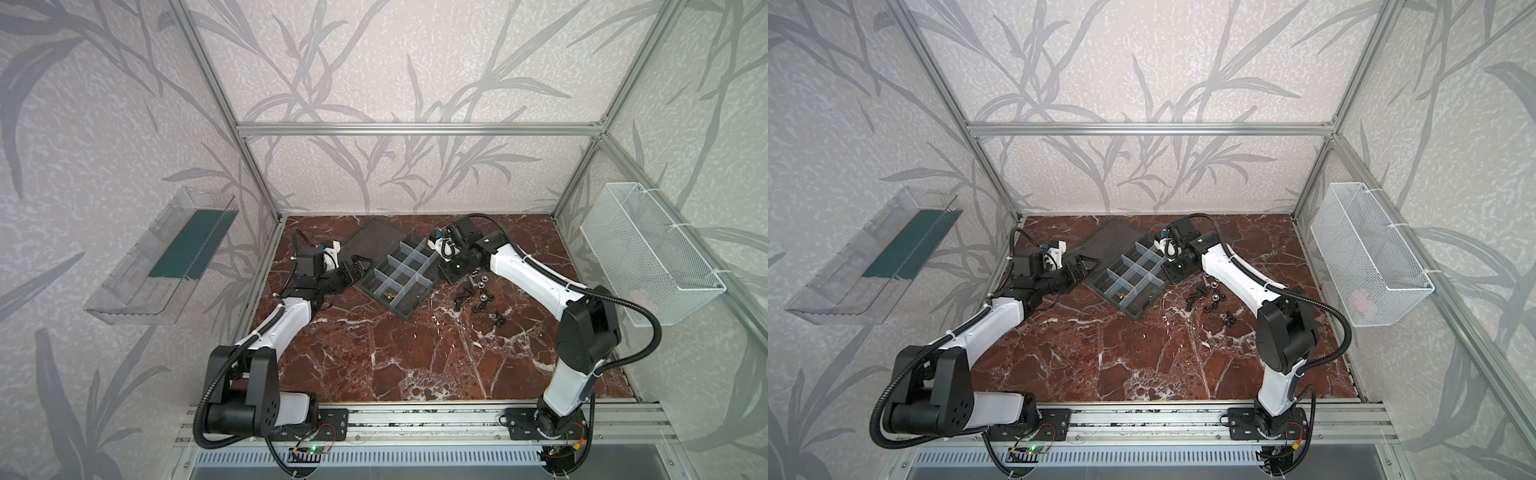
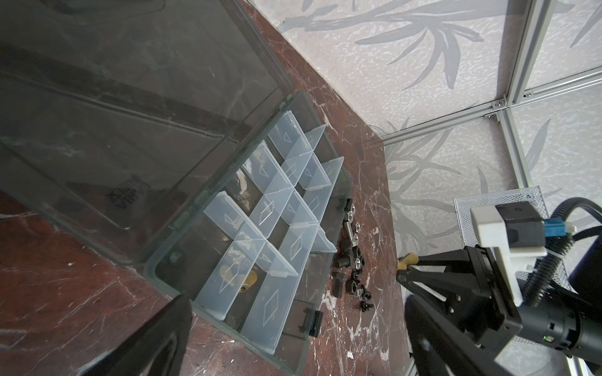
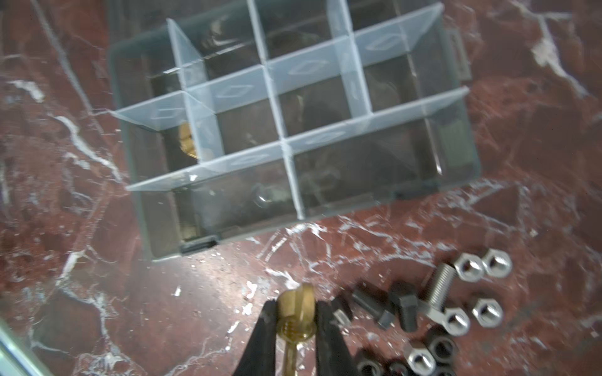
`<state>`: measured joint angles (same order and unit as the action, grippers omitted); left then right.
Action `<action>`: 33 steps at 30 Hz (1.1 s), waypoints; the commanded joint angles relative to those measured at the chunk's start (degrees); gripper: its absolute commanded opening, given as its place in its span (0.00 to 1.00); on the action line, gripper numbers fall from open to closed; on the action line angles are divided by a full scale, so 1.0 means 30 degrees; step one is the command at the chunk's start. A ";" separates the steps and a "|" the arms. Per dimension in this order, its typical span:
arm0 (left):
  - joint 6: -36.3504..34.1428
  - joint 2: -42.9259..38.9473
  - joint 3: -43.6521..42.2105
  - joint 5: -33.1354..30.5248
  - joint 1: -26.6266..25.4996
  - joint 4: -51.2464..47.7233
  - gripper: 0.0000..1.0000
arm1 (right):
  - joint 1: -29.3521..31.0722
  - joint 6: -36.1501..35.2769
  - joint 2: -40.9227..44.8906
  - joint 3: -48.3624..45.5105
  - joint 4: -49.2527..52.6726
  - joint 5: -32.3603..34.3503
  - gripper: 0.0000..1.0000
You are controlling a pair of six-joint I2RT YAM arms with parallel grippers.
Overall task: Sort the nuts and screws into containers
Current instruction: 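Lift the brass wing nut with the right gripper toward the organizer box, then lower the brass wing nut into the compartment and open the right gripper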
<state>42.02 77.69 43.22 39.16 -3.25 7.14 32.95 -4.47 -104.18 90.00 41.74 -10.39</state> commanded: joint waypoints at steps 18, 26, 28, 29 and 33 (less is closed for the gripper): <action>0.0700 -0.2254 -0.1864 0.0672 0.1696 0.0322 0.99 | 0.3674 0.1542 -0.6661 0.5068 -0.4200 -0.2171 0.00; 0.0759 -0.2205 -0.1985 0.0804 0.1774 0.0541 1.00 | 0.4075 0.1549 -0.7785 0.5542 -0.3560 -0.1846 0.00; 0.0763 -0.2191 -0.2006 0.0805 0.1795 0.0579 0.99 | 0.4079 0.1519 -0.7869 0.5474 -0.3454 -0.1777 0.00; 0.0788 -0.2140 -0.1986 0.0828 0.1797 0.0608 1.00 | 0.4076 0.1490 -0.7912 0.5454 -0.3405 -0.1701 0.00; 0.0847 -0.2137 -0.2016 0.0872 0.1795 0.0730 0.99 | 0.4075 0.1464 -0.8085 0.5538 -0.3124 -0.1461 0.11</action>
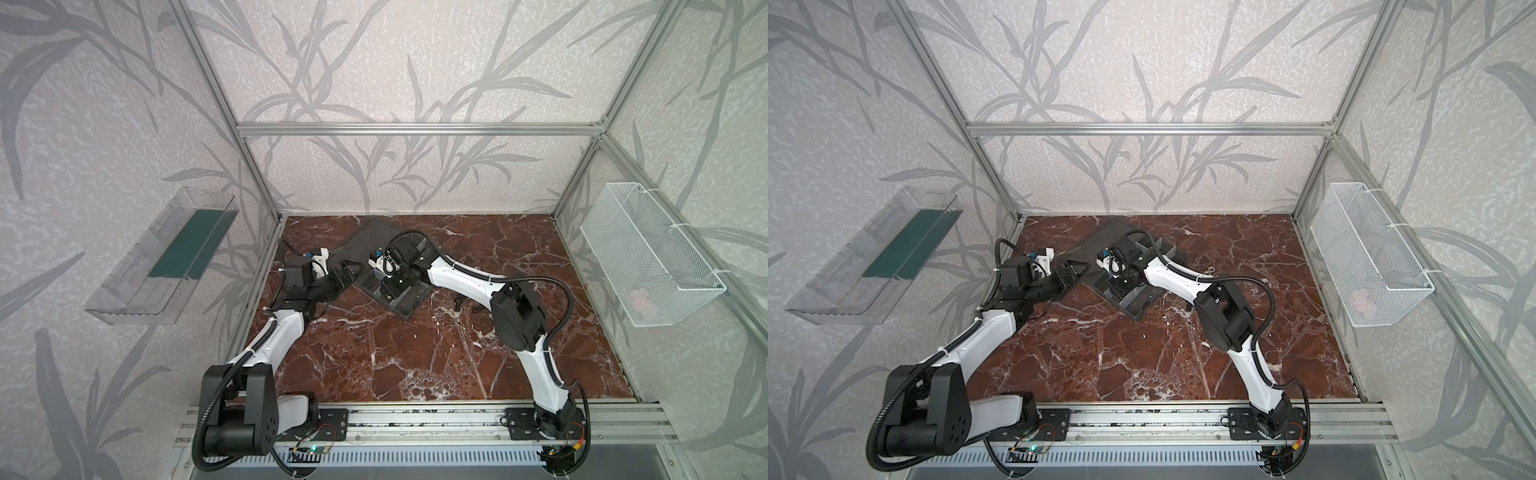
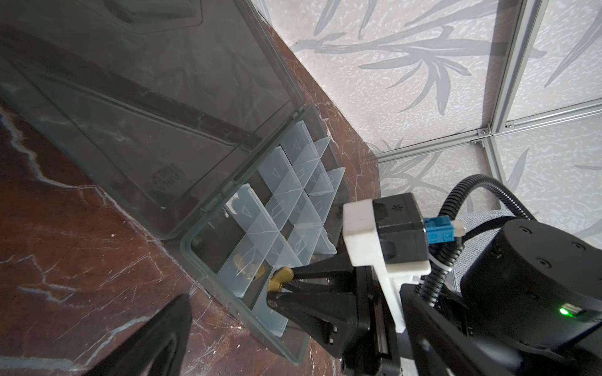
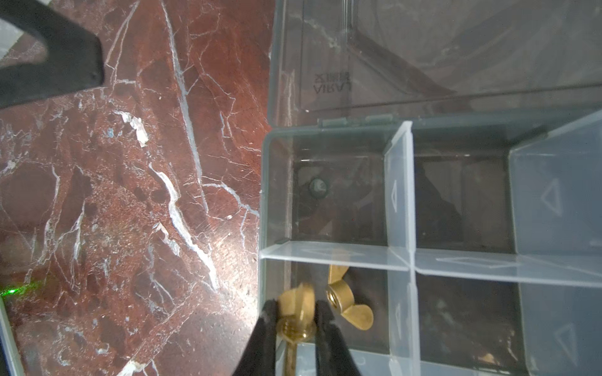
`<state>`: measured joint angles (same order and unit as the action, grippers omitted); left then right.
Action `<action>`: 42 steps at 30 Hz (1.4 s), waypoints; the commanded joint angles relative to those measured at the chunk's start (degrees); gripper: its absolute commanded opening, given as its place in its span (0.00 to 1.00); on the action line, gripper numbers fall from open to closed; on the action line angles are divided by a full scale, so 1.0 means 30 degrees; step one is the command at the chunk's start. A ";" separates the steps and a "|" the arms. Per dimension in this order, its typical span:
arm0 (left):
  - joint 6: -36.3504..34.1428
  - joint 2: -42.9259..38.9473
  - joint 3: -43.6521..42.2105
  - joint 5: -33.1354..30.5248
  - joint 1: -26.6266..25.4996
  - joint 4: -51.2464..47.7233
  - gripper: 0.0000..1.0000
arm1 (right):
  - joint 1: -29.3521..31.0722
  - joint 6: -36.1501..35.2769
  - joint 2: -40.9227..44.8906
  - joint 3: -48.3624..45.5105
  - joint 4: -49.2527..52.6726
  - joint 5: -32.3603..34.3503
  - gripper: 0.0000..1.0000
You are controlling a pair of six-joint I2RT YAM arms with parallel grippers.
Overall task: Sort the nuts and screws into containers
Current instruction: 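Lower the brass wing nut into the compartment and open the right gripper, then move the right gripper back over the hardware pile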
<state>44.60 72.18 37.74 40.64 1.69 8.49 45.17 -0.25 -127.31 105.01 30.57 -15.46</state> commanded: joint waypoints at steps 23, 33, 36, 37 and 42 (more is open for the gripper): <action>-0.0818 0.0234 0.0511 0.0091 0.0042 -0.0762 0.99 | -0.1572 0.0568 0.7415 -0.4213 0.0586 0.3620 0.49; -0.1027 0.0742 0.1303 -0.0077 -0.0422 -0.1248 1.00 | -0.6469 0.5814 1.1004 -0.9008 0.7082 0.5682 0.50; -0.1009 0.1023 0.1516 0.0009 -0.0487 -0.1210 0.99 | -0.6871 0.7440 1.1395 -1.0175 0.8385 0.6325 0.53; -0.1005 0.1080 0.1537 0.0044 -0.0483 -0.1202 1.00 | -0.6922 0.8032 1.1584 -1.0692 0.8523 0.6459 0.53; -0.0925 0.1381 0.1568 0.0153 -0.0537 -0.0956 1.00 | -0.7516 1.0542 1.2222 -1.3444 0.7605 0.5995 0.54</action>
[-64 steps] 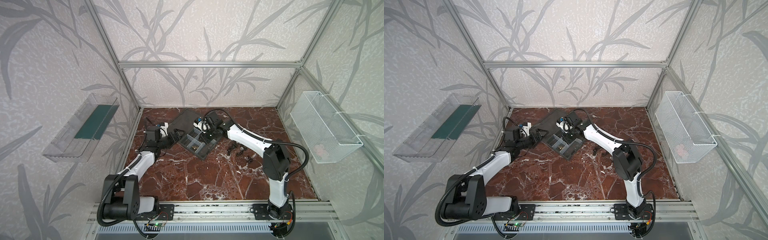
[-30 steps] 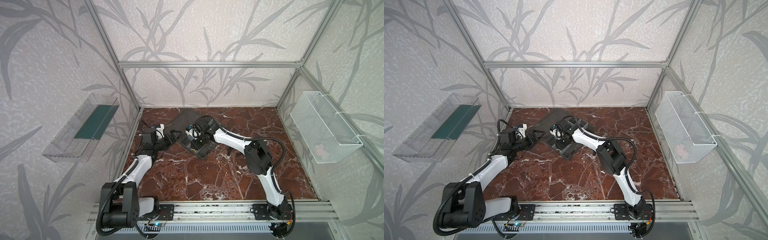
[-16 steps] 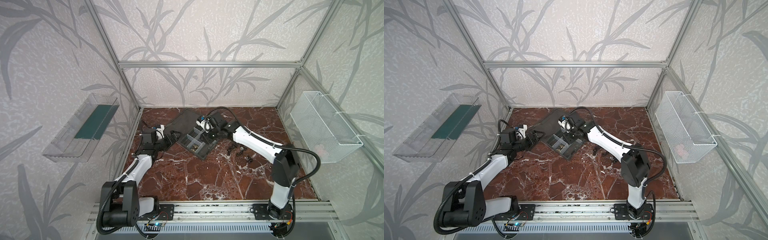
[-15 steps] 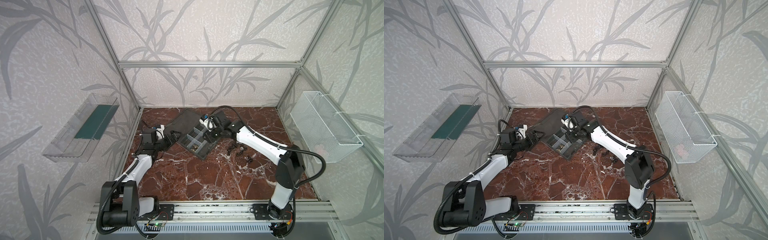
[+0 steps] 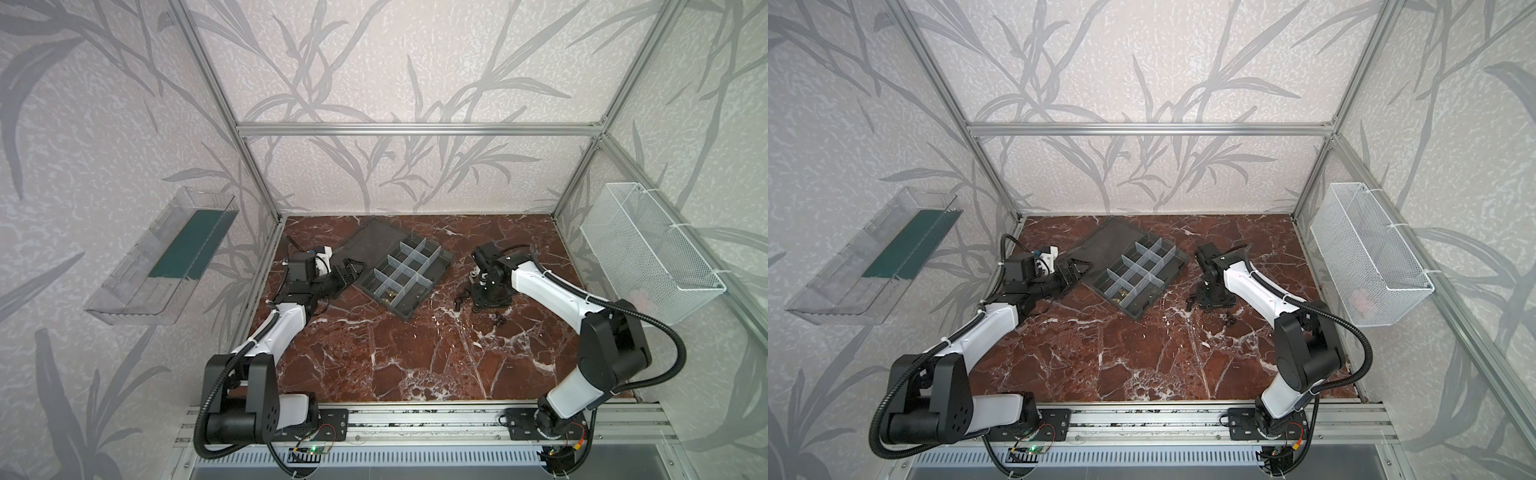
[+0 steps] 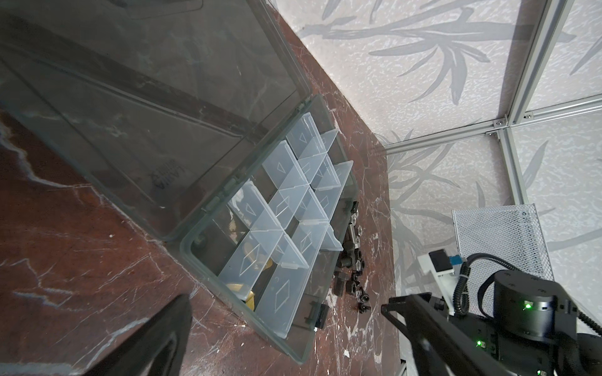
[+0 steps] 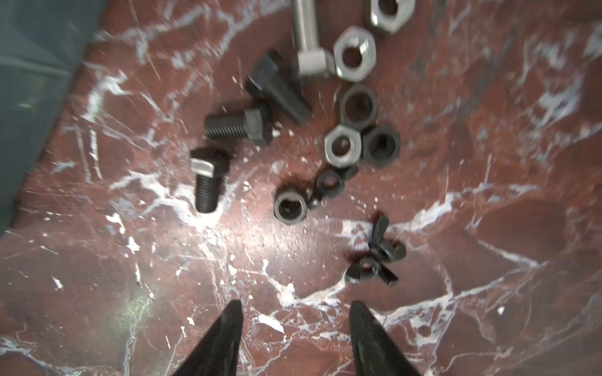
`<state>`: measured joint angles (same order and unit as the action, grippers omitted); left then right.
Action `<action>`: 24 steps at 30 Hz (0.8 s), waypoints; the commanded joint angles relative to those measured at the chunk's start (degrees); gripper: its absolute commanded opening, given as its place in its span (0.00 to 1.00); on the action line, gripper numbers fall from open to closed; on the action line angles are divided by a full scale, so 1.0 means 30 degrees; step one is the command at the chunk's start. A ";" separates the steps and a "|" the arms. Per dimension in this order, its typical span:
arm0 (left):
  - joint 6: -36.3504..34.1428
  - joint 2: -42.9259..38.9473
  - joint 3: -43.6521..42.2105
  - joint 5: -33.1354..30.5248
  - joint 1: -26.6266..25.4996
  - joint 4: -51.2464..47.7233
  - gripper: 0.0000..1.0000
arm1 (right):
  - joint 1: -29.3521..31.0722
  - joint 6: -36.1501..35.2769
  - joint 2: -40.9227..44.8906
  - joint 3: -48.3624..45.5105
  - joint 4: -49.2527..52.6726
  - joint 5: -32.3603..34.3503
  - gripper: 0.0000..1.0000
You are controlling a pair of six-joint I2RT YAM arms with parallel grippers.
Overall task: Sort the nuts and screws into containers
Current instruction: 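Move the right gripper back over the hardware pile, then lower the right gripper and grasp a black wing nut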
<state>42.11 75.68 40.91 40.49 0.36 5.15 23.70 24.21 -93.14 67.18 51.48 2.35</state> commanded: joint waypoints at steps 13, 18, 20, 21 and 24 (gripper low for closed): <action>0.0056 0.0554 0.0573 0.0507 -0.0142 0.0561 1.00 | -0.1311 0.3738 0.0244 -0.3040 -0.0478 0.0320 0.55; 0.0085 0.0569 0.0524 0.0468 -0.0149 0.0628 1.00 | -0.2295 0.3821 0.0286 -0.3962 -0.1621 -0.0641 0.55; 0.0114 0.0602 0.0561 0.0435 -0.0149 0.0628 0.99 | -0.2545 0.3855 0.0236 -0.4202 -0.1985 -0.0931 0.55; 0.0115 0.0604 0.0563 0.0424 -0.0158 0.0657 0.99 | -0.2677 0.3826 0.0158 -0.4256 -0.2188 -0.1149 0.55; 0.0115 0.0654 0.0523 0.0429 -0.0173 0.0687 0.99 | -0.2847 0.3769 -0.0187 -0.4324 -0.2645 -0.1354 0.56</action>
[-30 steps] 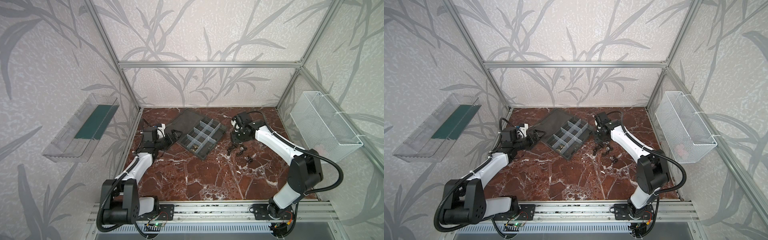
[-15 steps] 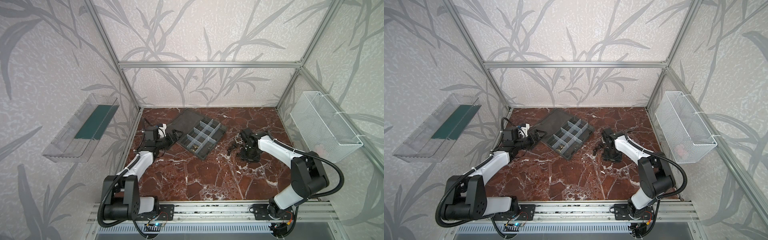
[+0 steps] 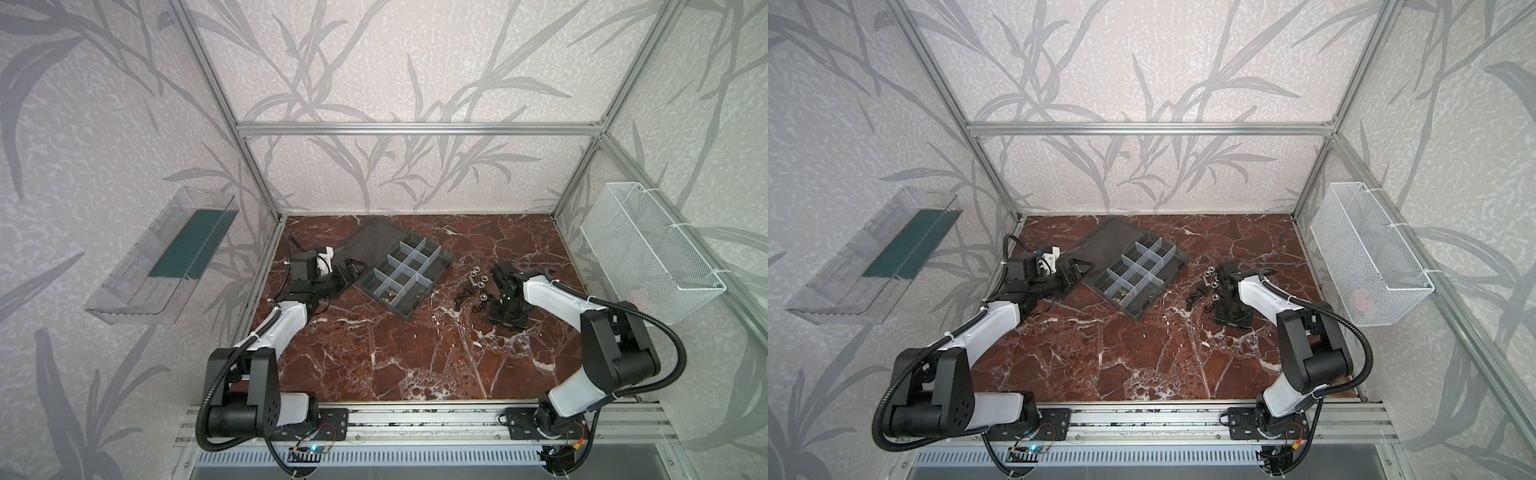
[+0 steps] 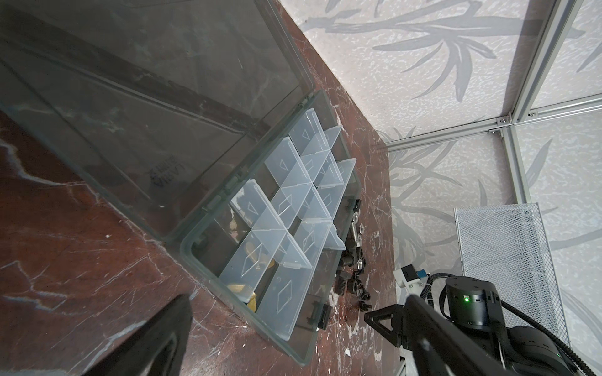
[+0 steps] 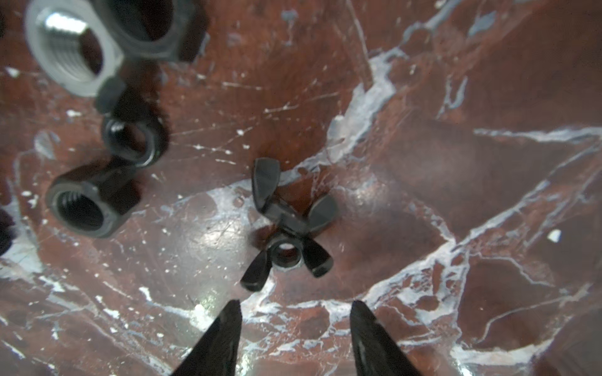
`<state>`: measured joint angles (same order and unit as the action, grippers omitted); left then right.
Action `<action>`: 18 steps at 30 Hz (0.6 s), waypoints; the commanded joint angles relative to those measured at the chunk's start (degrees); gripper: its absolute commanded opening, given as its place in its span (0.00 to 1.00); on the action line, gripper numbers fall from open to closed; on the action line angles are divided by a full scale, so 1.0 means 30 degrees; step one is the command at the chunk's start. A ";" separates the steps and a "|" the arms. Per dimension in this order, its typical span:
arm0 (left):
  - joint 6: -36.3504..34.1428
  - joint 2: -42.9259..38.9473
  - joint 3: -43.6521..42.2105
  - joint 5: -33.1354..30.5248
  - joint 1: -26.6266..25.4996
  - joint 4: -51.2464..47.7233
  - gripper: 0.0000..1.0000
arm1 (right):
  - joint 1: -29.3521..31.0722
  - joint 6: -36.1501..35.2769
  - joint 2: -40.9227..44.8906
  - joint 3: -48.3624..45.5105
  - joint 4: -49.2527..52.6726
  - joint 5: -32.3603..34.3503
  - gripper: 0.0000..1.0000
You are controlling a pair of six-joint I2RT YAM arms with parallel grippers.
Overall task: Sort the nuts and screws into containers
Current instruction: 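Lower the right gripper and grasp a black wing nut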
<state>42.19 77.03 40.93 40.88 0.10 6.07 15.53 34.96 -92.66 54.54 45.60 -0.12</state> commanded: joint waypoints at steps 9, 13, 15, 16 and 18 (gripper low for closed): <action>0.0056 0.0217 0.0445 0.0174 -0.0088 0.0380 0.99 | -0.0284 0.0064 -0.1603 0.0155 -0.1791 -0.0883 0.57; 0.0056 0.0321 0.0479 0.0142 -0.0089 0.0432 1.00 | -0.0313 0.0038 -0.2594 0.0149 -0.2134 -0.0671 0.57; 0.0114 0.0419 0.0498 0.0152 -0.0077 0.0470 0.99 | -0.0342 -0.0065 -0.2787 0.0202 -0.2274 -0.0692 0.57; 0.0144 0.0461 0.0503 0.0171 -0.0091 0.0498 0.99 | -0.0342 -0.0159 -0.2883 0.0239 -0.2313 -0.0692 0.56; 0.0202 0.0501 0.0488 0.0188 -0.0068 0.0582 1.00 | -0.0372 -0.0390 -0.3093 0.0372 -0.2335 -0.0660 0.56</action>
<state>42.26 78.02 40.93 40.88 0.05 6.31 14.92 35.00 -98.24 56.49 43.00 -2.09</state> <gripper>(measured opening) 0.994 0.558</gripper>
